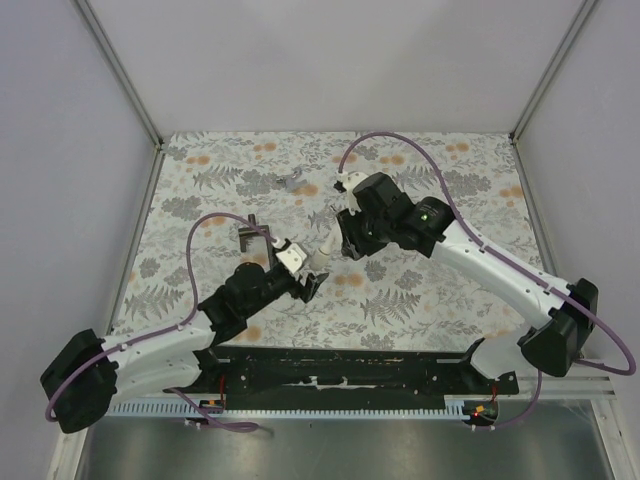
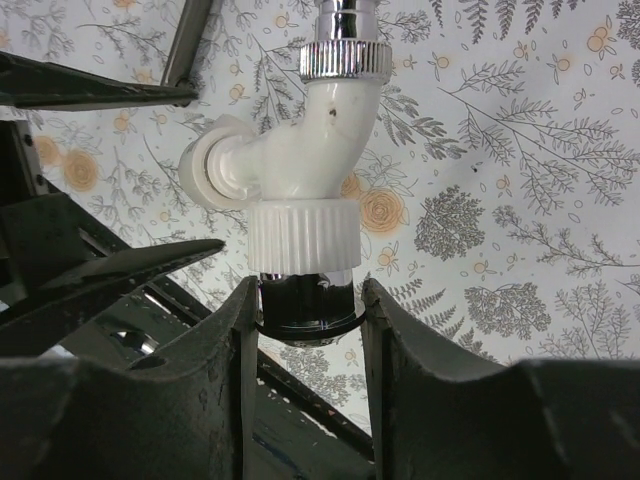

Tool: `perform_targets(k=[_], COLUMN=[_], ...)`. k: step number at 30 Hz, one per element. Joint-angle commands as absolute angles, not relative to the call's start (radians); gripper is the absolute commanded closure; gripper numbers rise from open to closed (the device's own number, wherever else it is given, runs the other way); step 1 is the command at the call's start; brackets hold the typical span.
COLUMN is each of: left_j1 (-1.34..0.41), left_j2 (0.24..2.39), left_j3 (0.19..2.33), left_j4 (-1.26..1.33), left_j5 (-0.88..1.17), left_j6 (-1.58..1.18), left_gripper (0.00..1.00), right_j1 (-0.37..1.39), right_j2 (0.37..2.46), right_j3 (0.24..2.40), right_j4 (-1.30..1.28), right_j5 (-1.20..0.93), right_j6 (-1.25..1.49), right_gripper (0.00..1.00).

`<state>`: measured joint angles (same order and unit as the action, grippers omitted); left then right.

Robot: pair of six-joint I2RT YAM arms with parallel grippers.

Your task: Install the water faucets

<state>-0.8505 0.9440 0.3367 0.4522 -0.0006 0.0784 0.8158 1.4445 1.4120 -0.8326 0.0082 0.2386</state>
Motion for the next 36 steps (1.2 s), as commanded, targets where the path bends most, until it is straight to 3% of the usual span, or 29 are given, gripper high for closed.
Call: perform_targets(k=[1, 5, 9, 11, 15, 29, 31, 34, 36], left_j1=[-0.907, -0.923, -0.957, -0.963, -0.982, -1.138, -1.132, -1.080, -1.005], left_j2=[1.006, 1.092, 1.163, 1.173, 1.161, 1.137, 1.088, 0.999, 0.948], left_j3=[0.313, 0.331, 0.336, 0.337, 0.344, 0.336, 0.371, 0.446, 0.475], left_j4=[0.693, 0.777, 0.863, 0.882, 0.848, 0.690, 0.573, 0.301, 0.192], left_j5=[-0.175, -0.207, -0.270, -0.282, -0.308, -0.613, -0.608, -0.464, -0.320], left_j6=[0.161, 0.207, 0.261, 0.276, 0.319, 0.750, 0.658, 0.415, 0.286], left_gripper=[0.18, 0.18, 0.31, 0.45, 0.97, 0.98, 0.98, 0.98, 0.98], right_j1=[0.808, 0.804, 0.795, 0.789, 0.755, 0.649, 0.643, 0.640, 0.638], right_j2=[1.391, 1.387, 1.382, 1.382, 1.385, 1.476, 1.460, 1.411, 1.372], right_j3=[1.466, 1.473, 1.471, 1.468, 1.456, 1.483, 1.493, 1.496, 1.496], right_j4=[-0.813, -0.813, -0.815, -0.818, -0.828, -0.848, -0.833, -0.781, -0.756], right_j5=[-0.047, -0.080, -0.097, -0.107, -0.138, -0.285, -0.275, -0.261, -0.262], right_j6=[0.302, 0.328, 0.359, 0.377, 0.445, 0.534, 0.505, 0.395, 0.281], right_gripper=[1.00, 1.00, 1.00, 1.00, 1.00, 1.00, 0.91, 0.46, 0.30])
